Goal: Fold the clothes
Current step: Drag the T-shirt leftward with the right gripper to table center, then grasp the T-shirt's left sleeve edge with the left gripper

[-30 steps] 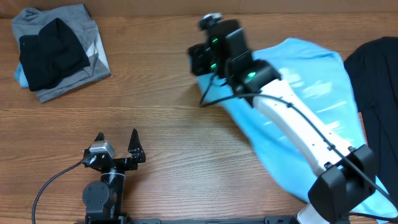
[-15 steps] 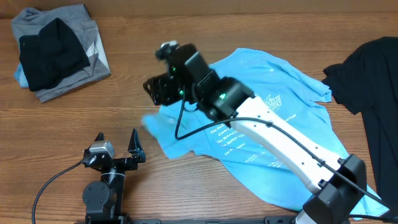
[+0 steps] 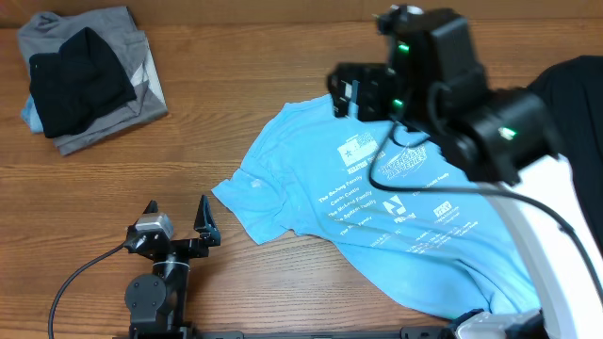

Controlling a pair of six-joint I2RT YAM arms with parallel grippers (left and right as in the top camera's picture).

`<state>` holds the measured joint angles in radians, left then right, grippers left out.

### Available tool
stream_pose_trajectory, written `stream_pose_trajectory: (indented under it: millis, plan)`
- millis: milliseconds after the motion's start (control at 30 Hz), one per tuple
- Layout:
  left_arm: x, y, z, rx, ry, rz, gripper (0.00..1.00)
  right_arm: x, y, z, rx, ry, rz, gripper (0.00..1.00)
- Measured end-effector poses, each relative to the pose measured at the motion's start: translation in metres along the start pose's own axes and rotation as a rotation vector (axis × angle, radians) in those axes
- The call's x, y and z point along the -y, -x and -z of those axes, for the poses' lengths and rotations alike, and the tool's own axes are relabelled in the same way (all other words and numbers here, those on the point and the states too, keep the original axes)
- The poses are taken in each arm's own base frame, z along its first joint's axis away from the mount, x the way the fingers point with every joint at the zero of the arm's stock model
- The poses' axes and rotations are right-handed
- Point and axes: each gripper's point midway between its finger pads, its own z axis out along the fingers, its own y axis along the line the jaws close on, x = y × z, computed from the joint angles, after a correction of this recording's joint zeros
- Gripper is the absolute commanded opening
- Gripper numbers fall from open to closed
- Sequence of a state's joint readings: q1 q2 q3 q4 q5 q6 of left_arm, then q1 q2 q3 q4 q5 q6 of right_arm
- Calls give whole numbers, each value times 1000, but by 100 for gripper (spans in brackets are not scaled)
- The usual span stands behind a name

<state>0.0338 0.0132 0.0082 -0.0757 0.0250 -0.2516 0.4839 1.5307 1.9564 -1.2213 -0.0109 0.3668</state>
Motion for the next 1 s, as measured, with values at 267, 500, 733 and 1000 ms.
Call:
stream_pose_trajectory:
  millis: [267,500,733,1000]
  plan:
    - [4,0,0,0,-20,12,100,80,-18,68,24,-220,-283,100]
    - [29,16,3,48,-162,93,100,87,-61,139,40,-233,-301,100]
    - [71,33,17,48,-394,138,100,91,-70,132,-23,-266,-306,100]
    - [94,106,39,-45,-386,39,100,91,-70,130,-26,-267,-308,100]
